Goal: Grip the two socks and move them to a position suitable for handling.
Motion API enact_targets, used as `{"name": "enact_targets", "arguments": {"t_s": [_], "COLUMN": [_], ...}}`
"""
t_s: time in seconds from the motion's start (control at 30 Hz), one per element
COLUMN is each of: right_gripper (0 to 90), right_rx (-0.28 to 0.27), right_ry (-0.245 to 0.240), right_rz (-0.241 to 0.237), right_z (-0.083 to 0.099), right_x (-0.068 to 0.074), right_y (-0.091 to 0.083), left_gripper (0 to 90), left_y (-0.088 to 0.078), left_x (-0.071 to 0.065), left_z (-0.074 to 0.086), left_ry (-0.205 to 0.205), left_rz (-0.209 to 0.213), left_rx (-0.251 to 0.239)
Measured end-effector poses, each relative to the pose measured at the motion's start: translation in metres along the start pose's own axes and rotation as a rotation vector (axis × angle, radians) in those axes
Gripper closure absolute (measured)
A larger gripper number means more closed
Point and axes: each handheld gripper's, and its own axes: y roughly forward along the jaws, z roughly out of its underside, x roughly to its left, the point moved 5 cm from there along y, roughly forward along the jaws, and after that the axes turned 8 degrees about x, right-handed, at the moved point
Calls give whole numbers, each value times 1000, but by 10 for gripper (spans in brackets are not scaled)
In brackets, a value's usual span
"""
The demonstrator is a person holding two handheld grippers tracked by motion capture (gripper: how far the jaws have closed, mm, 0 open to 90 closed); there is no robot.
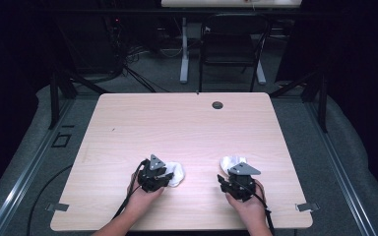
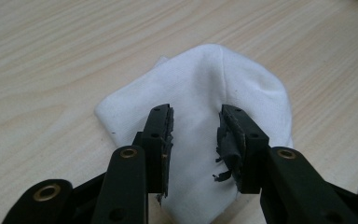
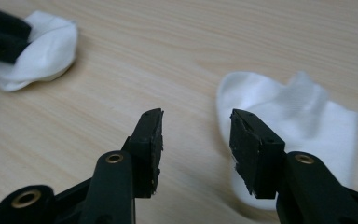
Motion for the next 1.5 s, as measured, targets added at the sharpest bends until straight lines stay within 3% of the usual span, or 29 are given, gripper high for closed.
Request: {"name": "enact_targets", "arguments": {"t_s": [0.2, 0.3, 0.47, 0.53, 0.63, 0.73, 0.93, 1.5], "right_gripper": [544, 580, 557, 557, 555, 557, 557, 570], "right_rx": [-25, -3, 36, 43, 101, 112, 86, 121], "right_ry": [57, 83, 127, 133, 116, 106, 79, -21], "right_rz": [47, 80, 99, 104, 101, 100, 60, -45], "right_z": [-8, -11, -11, -10, -3, -2, -11, -70], "right_x": [-27, -38, -53, -55, -55, -52, -41, 45], "right_y": [-6, -4, 8, 11, 25, 31, 44, 100], "left_gripper": [638, 637, 635, 633, 631, 628, 623, 611], "left_y": [-3, -4, -4, -4, -4, -4, -4, -4], "left_x": [-7, -8, -10, -10, -12, -13, -17, -26], "left_z": [5, 6, 7, 7, 7, 7, 8, 8], "left_ry": [8, 5, 0, 6, -2, 0, 4, 0], "left_rz": [9, 10, 12, 12, 13, 13, 24, 44], "left_rx": [-6, -9, -8, -6, -9, -11, -15, -29]}}
